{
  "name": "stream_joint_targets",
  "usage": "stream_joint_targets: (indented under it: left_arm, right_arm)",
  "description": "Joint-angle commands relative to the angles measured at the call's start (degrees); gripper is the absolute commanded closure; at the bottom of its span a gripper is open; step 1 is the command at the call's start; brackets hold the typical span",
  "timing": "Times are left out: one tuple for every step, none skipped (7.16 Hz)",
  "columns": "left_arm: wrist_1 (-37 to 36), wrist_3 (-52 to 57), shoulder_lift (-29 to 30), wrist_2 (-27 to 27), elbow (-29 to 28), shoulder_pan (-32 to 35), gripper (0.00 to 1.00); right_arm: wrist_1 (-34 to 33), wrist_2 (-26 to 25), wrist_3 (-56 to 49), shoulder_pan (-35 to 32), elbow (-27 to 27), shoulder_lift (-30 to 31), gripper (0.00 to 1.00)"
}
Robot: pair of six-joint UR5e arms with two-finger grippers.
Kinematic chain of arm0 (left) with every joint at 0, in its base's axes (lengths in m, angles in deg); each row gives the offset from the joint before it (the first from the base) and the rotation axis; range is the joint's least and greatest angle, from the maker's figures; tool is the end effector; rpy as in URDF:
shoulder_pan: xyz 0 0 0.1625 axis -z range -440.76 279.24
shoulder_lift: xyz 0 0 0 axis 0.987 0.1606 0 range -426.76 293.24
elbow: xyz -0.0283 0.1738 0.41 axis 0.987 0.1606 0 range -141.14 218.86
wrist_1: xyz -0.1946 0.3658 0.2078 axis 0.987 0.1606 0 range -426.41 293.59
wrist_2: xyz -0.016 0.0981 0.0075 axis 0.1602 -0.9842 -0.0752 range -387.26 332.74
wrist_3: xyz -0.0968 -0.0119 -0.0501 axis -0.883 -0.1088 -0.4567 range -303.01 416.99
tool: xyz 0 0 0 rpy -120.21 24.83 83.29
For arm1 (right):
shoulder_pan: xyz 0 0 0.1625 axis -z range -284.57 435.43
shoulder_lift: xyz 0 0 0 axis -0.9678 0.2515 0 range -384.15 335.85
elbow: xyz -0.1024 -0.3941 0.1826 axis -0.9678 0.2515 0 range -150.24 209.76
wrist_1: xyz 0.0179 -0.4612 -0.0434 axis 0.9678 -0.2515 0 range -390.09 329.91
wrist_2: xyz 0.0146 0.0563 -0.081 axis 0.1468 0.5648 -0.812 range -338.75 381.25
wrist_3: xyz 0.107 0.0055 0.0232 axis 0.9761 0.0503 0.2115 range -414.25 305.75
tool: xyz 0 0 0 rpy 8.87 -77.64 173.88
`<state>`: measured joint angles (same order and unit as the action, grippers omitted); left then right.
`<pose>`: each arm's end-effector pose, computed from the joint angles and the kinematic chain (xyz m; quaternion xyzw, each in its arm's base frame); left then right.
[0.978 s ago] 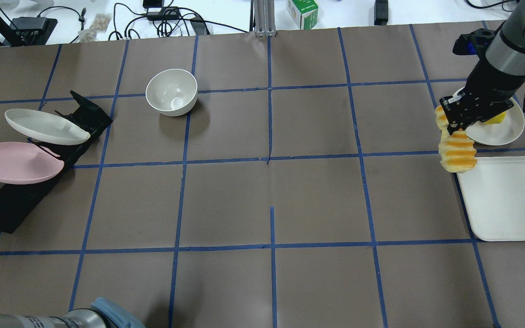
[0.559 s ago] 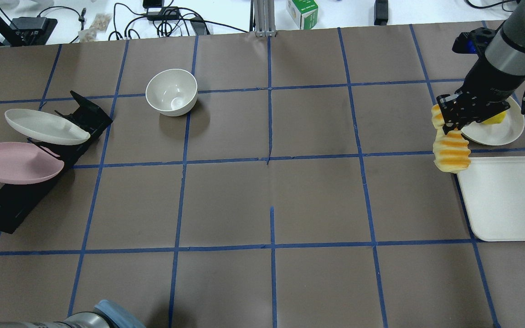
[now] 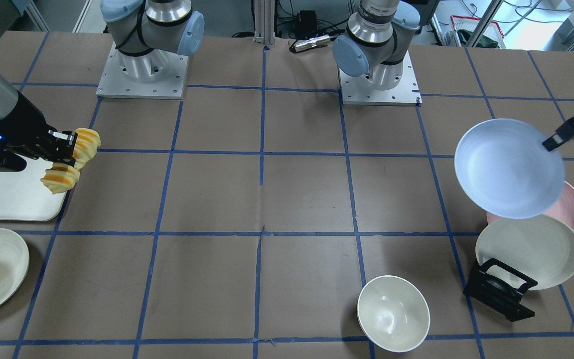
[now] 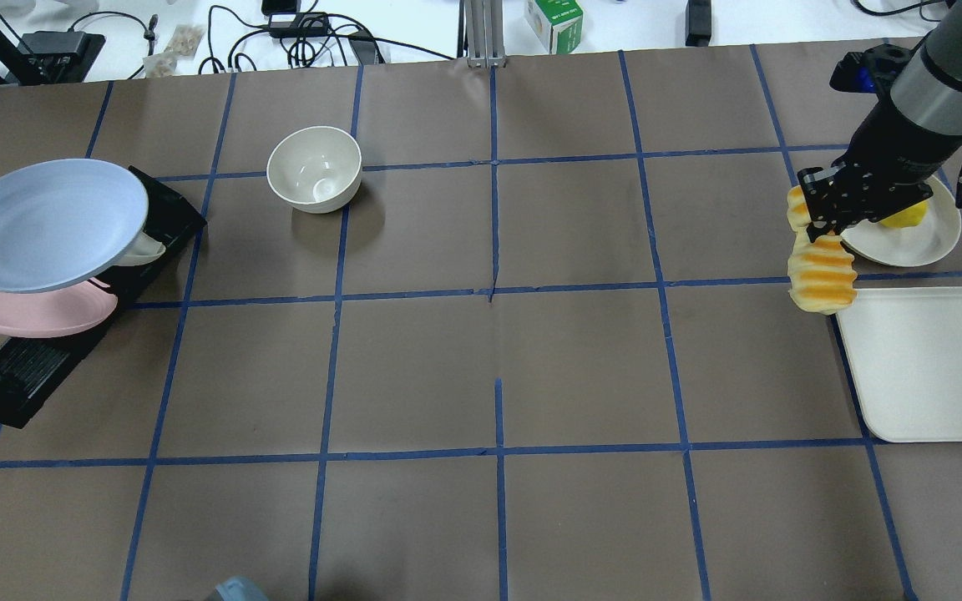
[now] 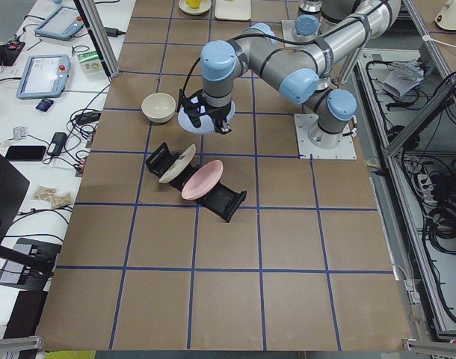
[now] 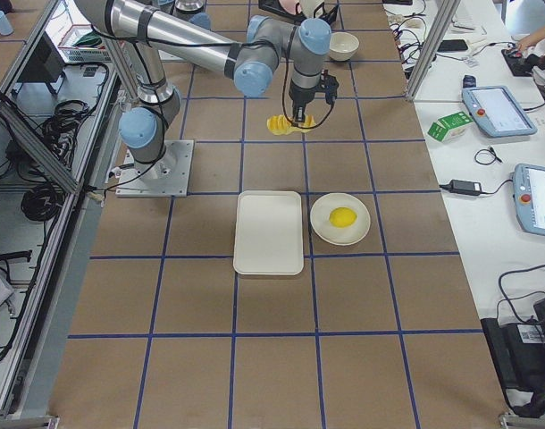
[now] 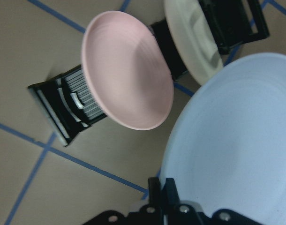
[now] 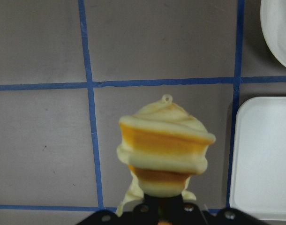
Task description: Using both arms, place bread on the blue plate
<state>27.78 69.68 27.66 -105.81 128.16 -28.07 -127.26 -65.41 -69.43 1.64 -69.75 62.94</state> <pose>0.2168 -0.5405 0.4583 0.2183 -0.9684 -0.0202 0.1191 -0.0181 -0.5628 0.3946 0.0103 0.9985 0.0362 0.0405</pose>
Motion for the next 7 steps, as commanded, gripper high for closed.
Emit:
stream_joint_targets:
  left_arm:
    - [-0.41,-2.41,1.64,5.77,2.63,7.93,1.0]
    - [-1.19,-3.97,2.69,11.0,3.5,11.44,1.0]
    - [-5.46,-5.82,3.75,14.18,6.04,15.13,1.0]
    - [-15.34,-9.84,4.89,14.56,9.89,18.99,1.0]
    - [-23.79,-14.84,5.68,14.57,13.15,23.38,1.0]
    - [-30.14,-18.28,6.82,14.57,15.7,27.6,1.0]
    - [-34.64,-23.45,7.88,14.57,16.86,31.73,1.0]
  right_arm:
    - [-0.13,0.08,-0.02,-1.09,0.02,0.36,1.0]
    - [-0.21,1.56,0.06,-1.18,0.02,0.45,1.0]
    - [-0.39,1.84,0.06,-1.36,0.02,0.45,1.0]
    - [-0.22,2.36,0.93,-2.14,0.02,0.54,1.0]
    - [-0.3,2.54,3.55,-3.98,0.1,0.62,1.0]
    - [-0.39,2.54,6.54,-6.0,0.63,0.54,1.0]
    - [-0.39,2.54,8.92,-7.93,1.07,0.54,1.0]
